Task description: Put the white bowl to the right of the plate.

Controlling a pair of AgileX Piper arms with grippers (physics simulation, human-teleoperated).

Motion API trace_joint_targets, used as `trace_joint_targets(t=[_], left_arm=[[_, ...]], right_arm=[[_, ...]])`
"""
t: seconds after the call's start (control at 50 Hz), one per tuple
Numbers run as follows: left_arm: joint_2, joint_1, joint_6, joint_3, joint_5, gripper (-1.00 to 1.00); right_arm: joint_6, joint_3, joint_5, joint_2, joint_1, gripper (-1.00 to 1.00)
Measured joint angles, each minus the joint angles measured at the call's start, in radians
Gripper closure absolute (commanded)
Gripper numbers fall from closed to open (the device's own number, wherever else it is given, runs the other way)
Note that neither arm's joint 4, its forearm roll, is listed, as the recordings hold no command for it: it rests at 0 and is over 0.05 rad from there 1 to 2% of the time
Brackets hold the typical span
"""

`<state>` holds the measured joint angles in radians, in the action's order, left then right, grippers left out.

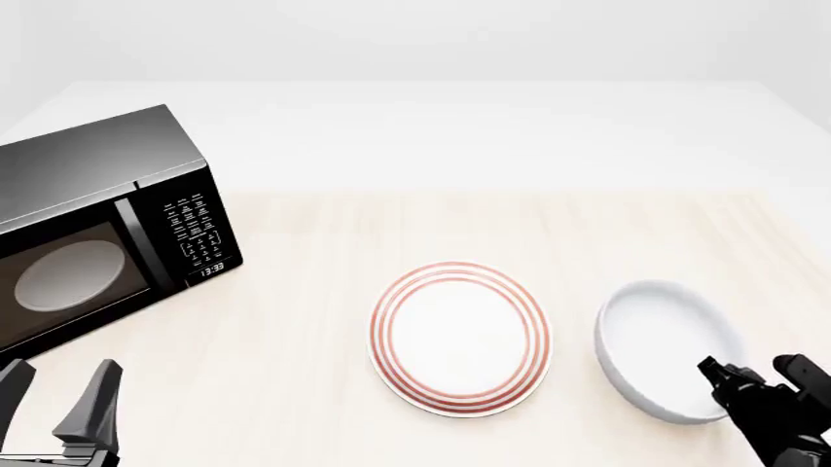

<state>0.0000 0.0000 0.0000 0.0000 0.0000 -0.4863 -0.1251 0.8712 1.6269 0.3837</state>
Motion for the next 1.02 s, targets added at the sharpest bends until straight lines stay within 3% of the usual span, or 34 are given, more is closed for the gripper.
trace_joint_targets(t=[0.16, 0.62, 0.84, 1.02], left_arm=[[0.000, 0.000, 0.000, 0.000, 0.000, -1.00], [0.000, 0.000, 0.000, 0.000, 0.000, -1.00], [0.000, 0.000, 0.000, 0.000, 0.000, -1.00], [0.000, 0.000, 0.000, 0.000, 0.000, -1.00]], right_arm=[[0.006, 0.006, -0.115, -0.150, -0.012, -1.00], [0.113, -0.177, -0.850, -0.919, -0.122, -1.00], [0.241, -0.255, -1.034, -1.143, -0.154, -1.00], [0.315, -0.221, -1.103, -1.314, -0.173, -1.00]])
